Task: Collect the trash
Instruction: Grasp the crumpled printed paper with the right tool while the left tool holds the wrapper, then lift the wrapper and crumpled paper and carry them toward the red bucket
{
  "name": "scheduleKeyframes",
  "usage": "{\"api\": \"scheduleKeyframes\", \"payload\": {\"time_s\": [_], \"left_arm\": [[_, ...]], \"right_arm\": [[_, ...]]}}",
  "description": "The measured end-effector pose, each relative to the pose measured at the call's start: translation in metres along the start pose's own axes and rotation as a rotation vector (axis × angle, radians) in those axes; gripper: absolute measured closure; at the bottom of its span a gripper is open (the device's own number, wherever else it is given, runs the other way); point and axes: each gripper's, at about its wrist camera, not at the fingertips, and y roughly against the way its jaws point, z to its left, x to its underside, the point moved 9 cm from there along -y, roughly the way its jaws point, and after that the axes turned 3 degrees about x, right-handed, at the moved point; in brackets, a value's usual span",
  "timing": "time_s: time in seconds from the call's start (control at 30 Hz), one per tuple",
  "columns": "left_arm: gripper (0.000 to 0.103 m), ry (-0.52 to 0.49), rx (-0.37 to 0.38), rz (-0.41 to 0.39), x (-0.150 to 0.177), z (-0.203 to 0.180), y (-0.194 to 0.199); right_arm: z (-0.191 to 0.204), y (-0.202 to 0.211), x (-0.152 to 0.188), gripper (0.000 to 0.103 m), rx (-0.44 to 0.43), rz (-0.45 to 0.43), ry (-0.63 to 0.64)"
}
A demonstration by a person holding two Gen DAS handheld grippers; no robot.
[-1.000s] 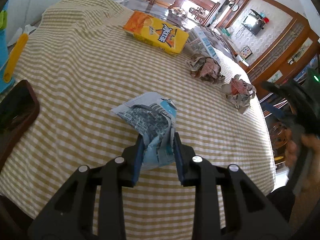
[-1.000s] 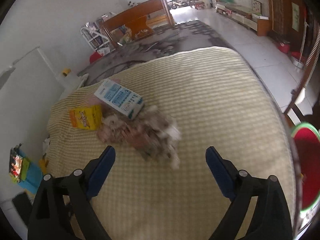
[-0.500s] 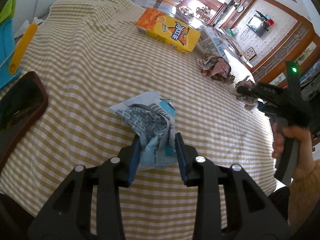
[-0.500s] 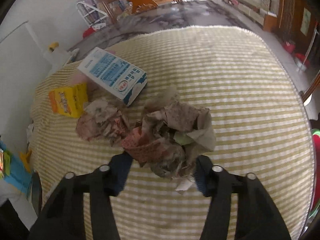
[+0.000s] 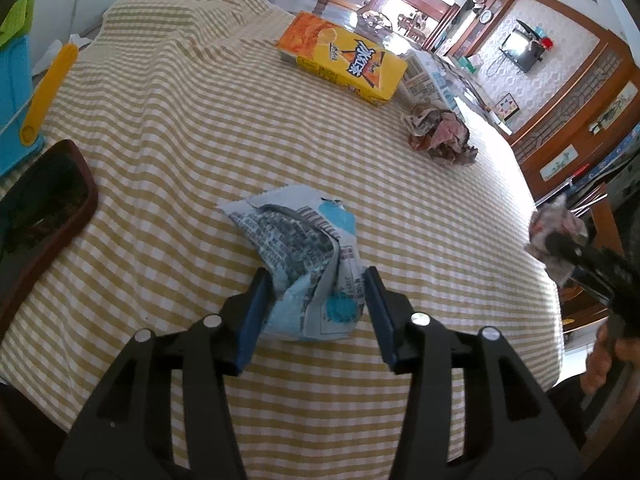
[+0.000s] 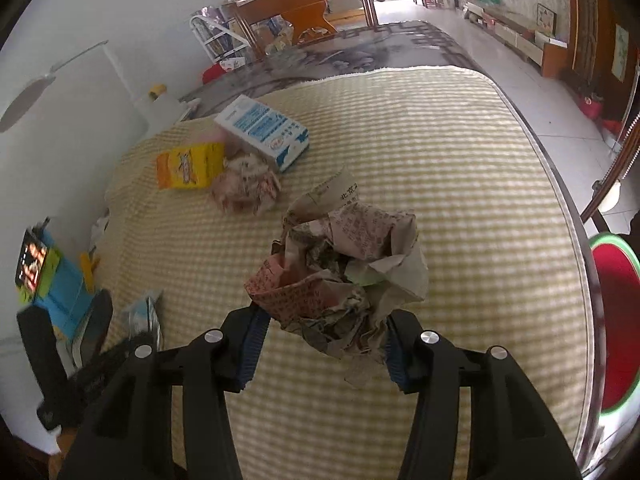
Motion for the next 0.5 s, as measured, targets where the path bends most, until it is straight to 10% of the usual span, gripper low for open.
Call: {"api": "scheduleKeyframes", "payload": {"time_s": [0.17,0.5], "left_arm": [[0.074,-0.004,0.004,0.008,0.000,-0.002,-0.002],[0.075,-0.082,0.021,-0.032,-0.006,-0.035,0.010]], "right_arm": [[0.005,0.013,0.020,0.054,0.014,-0.018,0.046],[-0.009,0.041,0.038,0.053,0.034,-0.072,0.012]]}}
